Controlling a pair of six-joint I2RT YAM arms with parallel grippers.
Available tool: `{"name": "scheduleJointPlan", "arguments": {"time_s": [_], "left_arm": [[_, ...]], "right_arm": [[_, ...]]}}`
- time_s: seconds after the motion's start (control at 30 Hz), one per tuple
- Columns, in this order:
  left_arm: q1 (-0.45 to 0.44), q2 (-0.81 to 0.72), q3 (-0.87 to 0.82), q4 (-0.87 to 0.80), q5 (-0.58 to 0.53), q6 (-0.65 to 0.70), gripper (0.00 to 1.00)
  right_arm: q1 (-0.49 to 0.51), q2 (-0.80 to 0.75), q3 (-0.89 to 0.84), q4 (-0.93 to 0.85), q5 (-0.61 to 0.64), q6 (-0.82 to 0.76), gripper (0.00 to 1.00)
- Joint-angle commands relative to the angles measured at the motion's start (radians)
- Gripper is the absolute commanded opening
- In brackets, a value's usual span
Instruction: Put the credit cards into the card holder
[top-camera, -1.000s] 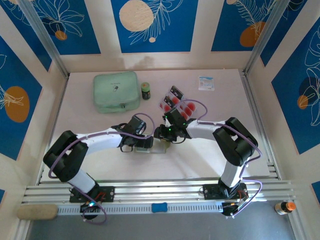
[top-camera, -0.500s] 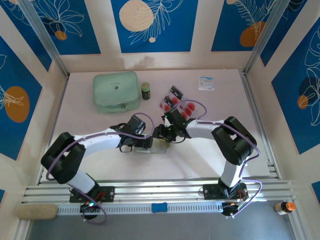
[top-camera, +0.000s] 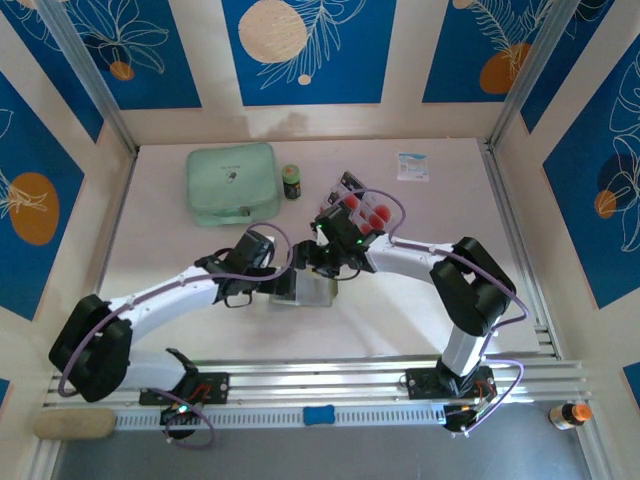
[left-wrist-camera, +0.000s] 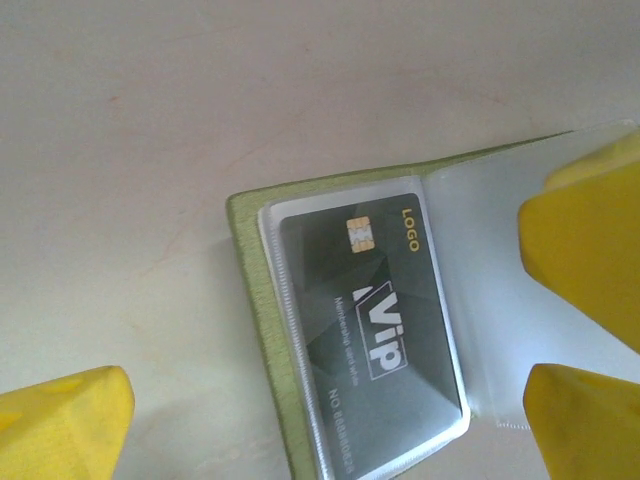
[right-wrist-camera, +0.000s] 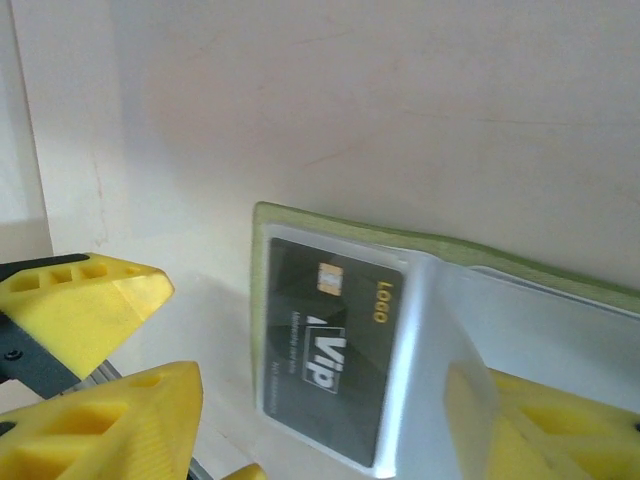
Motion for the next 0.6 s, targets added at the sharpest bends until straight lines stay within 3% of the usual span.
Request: {"name": "scheduleJointPlan", "arguments": {"time_s": [0.0, 0.57], "left_arm": [[0.047, -0.057, -0.022, 0.021, 0.013, -0.015, 1.0], [0.162, -0.19, -0.091, -0.015, 0.072, -0.005, 1.0]], "right_arm": [[0.046, 0.025, 0.054, -0.071, 0.001, 0.014, 0.66], [0.098, 0.238, 0.252, -0.094, -0.022, 0.033, 0.66]]}}
